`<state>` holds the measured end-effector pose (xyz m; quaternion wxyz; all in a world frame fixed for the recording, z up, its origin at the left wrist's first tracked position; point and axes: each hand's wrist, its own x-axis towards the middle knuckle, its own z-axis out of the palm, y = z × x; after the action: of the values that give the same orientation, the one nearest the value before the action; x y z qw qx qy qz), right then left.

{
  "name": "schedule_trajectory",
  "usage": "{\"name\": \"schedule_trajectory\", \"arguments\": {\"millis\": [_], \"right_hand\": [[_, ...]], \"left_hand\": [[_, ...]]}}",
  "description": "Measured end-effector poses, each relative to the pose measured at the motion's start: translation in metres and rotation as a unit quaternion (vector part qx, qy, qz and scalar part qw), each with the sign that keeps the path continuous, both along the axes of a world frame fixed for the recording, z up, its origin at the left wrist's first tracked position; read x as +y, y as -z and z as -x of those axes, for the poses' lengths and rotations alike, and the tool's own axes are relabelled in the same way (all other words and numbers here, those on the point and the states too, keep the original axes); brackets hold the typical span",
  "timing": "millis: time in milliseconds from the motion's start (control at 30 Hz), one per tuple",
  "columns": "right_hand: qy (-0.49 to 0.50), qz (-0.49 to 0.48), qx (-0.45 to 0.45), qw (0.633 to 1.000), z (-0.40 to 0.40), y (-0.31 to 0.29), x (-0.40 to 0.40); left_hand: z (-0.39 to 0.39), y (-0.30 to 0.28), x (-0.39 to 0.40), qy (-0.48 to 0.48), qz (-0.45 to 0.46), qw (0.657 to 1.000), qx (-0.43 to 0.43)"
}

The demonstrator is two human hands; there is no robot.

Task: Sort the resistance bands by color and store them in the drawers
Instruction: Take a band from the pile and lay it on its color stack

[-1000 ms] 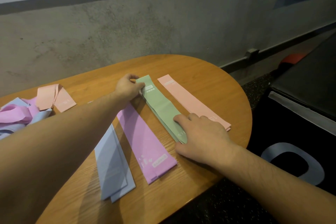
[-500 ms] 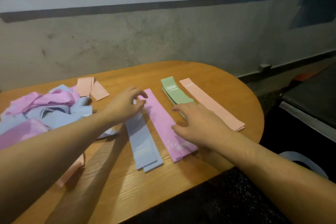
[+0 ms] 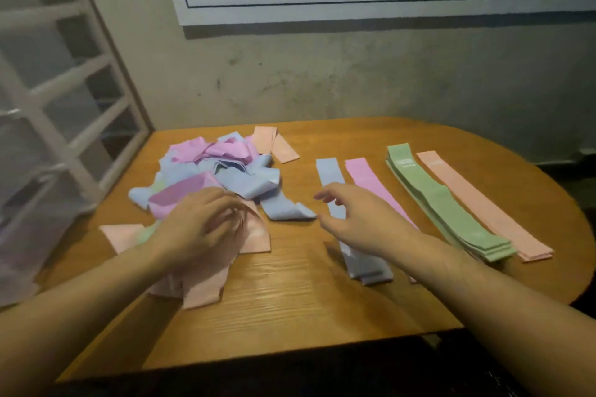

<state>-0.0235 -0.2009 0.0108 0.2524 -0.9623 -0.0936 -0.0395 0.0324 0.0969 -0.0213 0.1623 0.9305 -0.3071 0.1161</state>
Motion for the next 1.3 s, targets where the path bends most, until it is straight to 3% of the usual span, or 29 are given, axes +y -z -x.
{"name": "schedule_trajectory", "arguments": {"millis": [233, 433, 567, 667, 733, 900, 1033, 1133, 1200, 1300], "right_hand": [[-0.053, -0.060, 0.014, 0.997, -0.015, 0.012, 0.068], [-0.123, -0.059, -0.001, 0.991, -0.025, 0.027, 0.116], [-0.170, -0.103, -0.060, 0.978, -0.035, 0.031, 0.150], [-0.207, -0.097, -0.131, 0.965, -0.047, 0.032, 0.178], [-0.234, -0.088, -0.154, 0.956, -0.056, 0.029, 0.199], [-0.288, -0.047, -0.131, 0.947, -0.081, 0.030, 0.240], [-0.240, 0.044, -0.064, 0.968, -0.096, 0.048, 0.234], [-0.224, 0.081, -0.107, 0.965, -0.099, 0.061, 0.217], [-0.212, 0.056, -0.105, 0.970, -0.101, 0.065, 0.205], [-0.202, 0.035, -0.121, 0.971, -0.097, 0.073, 0.193]], "left_hand": [[0.026, 0.027, 0.058, -0.074, 0.085, 0.994, -0.001], [0.030, 0.046, 0.078, -0.113, 0.152, 0.979, -0.072], [0.026, 0.045, 0.085, -0.255, 0.252, 0.931, -0.066], [0.022, 0.048, 0.095, -0.348, 0.367, 0.862, 0.026], [0.020, 0.048, 0.097, -0.361, 0.404, 0.838, 0.069], [0.020, 0.047, 0.093, -0.311, 0.407, 0.855, 0.086], [0.017, 0.050, 0.096, -0.312, 0.392, 0.863, 0.066], [0.014, 0.054, 0.095, -0.299, 0.295, 0.905, 0.064], [0.013, 0.055, 0.092, -0.289, 0.223, 0.930, 0.052], [0.011, 0.055, 0.089, -0.282, 0.190, 0.939, 0.048]]}}
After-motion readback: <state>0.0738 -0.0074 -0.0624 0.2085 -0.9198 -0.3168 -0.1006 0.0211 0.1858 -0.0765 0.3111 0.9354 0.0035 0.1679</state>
